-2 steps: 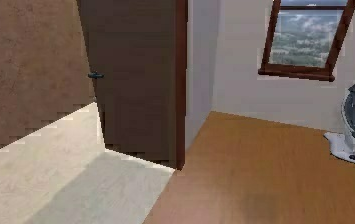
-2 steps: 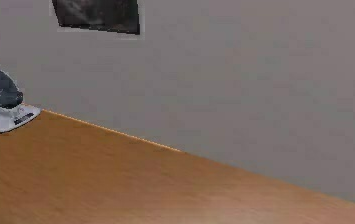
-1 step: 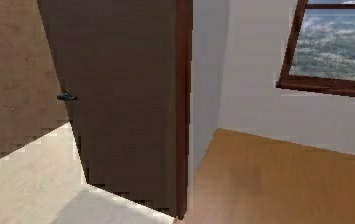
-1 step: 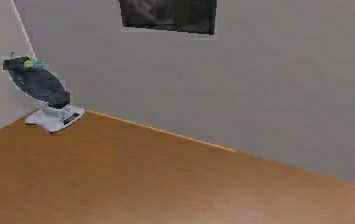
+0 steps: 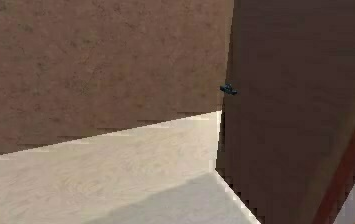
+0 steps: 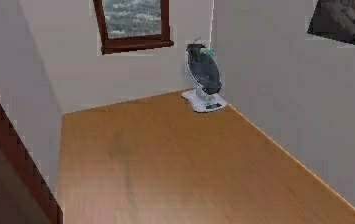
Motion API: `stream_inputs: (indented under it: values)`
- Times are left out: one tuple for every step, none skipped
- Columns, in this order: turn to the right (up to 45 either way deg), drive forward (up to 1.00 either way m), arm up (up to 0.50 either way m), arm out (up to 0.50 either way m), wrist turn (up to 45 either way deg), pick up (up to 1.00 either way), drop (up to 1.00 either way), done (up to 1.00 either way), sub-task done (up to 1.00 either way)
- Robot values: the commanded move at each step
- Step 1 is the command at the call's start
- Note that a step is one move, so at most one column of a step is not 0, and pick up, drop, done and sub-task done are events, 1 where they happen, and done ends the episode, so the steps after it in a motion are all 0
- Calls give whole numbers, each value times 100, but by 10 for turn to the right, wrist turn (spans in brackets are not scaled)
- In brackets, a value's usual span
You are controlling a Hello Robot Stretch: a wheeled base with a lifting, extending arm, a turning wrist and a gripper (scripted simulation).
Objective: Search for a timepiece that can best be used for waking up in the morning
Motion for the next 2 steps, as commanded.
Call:
stream_inputs:
  values:
    - [-120,0,0,0,0,0,0,0,0]
    - [0,100,0,0,0,0,0,0,0]
